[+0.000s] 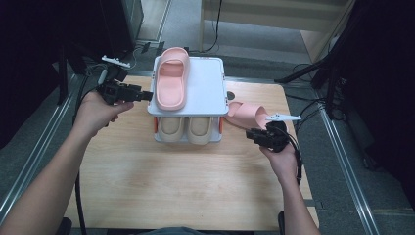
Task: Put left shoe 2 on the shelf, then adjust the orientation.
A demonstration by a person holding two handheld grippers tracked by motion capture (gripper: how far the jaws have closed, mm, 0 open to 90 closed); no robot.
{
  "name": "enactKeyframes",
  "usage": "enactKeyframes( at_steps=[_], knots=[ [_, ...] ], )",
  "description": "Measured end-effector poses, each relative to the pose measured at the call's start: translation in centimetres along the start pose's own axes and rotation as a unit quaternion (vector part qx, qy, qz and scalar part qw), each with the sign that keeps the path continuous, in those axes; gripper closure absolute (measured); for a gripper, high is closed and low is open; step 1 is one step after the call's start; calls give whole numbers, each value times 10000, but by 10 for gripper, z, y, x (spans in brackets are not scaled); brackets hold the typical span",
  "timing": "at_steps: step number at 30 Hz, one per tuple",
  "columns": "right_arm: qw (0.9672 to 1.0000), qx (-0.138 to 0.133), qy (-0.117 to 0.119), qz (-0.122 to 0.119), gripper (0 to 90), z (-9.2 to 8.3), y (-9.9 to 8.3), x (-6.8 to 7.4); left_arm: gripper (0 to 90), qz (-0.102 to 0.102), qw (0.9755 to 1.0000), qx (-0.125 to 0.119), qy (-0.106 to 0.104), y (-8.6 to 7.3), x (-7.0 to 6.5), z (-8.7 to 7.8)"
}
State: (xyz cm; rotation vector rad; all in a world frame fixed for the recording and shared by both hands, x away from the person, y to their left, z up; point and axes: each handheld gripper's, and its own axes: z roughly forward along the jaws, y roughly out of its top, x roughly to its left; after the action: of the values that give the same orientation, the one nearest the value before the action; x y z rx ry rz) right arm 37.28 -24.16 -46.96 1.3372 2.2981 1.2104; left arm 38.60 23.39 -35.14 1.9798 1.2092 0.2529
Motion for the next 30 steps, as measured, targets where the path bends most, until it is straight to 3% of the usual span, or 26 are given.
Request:
enactKeyframes(
  at_steps=[10, 21, 30],
  knots=[
    [9999, -29, -106, 78, 887, 10, 13, -30, 396, -180, 9998, 29, 59, -36, 11, -1],
    [9992, 2, -303, 271, 889, 20, 16, -58, 385, -135, 9999, -2, -28, -71, 12, 9],
    [9982, 134, -480, 324, 888, 31, 15, -75, 387, 80, 9999, -106, 64, -92, 4, 18]
  ],
)
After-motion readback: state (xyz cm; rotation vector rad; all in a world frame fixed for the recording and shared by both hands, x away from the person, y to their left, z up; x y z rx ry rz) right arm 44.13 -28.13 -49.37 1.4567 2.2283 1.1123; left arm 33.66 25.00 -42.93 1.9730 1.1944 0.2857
